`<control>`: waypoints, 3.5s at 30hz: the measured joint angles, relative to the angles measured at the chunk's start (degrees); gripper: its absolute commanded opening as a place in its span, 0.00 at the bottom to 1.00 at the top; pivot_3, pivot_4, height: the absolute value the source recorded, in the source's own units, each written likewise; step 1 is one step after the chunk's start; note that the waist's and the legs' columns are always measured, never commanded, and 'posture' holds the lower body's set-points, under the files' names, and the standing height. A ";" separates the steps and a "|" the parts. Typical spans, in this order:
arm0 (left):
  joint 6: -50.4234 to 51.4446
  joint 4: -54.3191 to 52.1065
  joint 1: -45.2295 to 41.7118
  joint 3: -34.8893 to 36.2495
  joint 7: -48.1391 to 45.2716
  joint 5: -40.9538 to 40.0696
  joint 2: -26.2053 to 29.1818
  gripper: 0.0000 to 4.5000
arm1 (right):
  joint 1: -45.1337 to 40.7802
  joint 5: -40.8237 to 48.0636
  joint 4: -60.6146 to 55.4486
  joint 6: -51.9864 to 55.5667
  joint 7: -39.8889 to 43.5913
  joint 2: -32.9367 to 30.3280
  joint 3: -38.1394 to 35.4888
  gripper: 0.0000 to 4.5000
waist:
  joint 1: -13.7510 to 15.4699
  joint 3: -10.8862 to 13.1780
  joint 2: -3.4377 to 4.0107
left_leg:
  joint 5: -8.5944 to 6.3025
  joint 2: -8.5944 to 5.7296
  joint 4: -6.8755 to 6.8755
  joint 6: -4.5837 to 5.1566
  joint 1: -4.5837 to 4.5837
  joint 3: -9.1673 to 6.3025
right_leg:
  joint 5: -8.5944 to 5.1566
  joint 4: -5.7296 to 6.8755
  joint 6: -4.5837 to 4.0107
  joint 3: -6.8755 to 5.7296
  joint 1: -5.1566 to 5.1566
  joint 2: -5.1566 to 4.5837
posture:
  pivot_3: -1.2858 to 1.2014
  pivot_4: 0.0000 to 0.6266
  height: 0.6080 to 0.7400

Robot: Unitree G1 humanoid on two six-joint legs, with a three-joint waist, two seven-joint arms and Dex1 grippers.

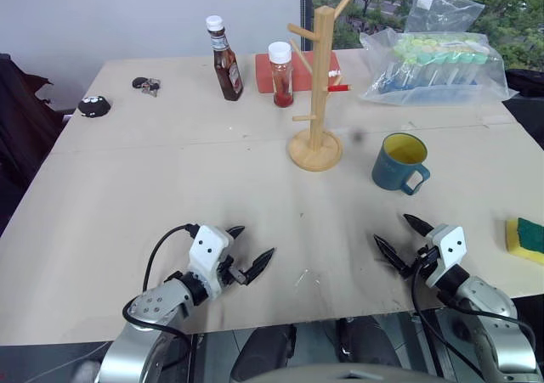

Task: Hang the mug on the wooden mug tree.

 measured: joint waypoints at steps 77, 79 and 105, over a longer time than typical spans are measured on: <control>17.17 -14.54 -21.96 -0.57 -4.08 -13.60 10.59 1.00 | -26.07 -6.49 9.53 17.59 -27.39 8.26 -5.03 0.01 | -1.13 0.14 0.17 | 0.18 -0.02 -0.42 -0.28 -0.18 0.34 | 0.18 -0.04 -0.33 0.35 -0.49 0.27 | 0.52 0.24 1.00; 16.46 -14.54 -20.32 -0.07 -1.75 -13.73 6.63 1.00 | -27.43 -7.08 11.76 15.96 -23.95 4.58 -4.00 0.01 | -1.38 0.14 0.17 | 0.18 -0.02 -0.41 -0.27 -0.16 0.43 | 0.18 -0.05 -0.32 0.44 -0.50 0.27 | 0.52 0.24 1.00; -11.34 -12.44 -16.36 2.84 3.49 -13.48 -15.38 1.00 | -79.62 -10.33 21.05 30.21 29.44 -20.75 22.58 0.01 | -0.41 0.33 -0.19 | 0.05 0.28 -0.10 -0.10 -1.21 0.87 | 0.45 -0.34 -0.52 0.70 -1.44 0.24 | 0.52 0.24 1.00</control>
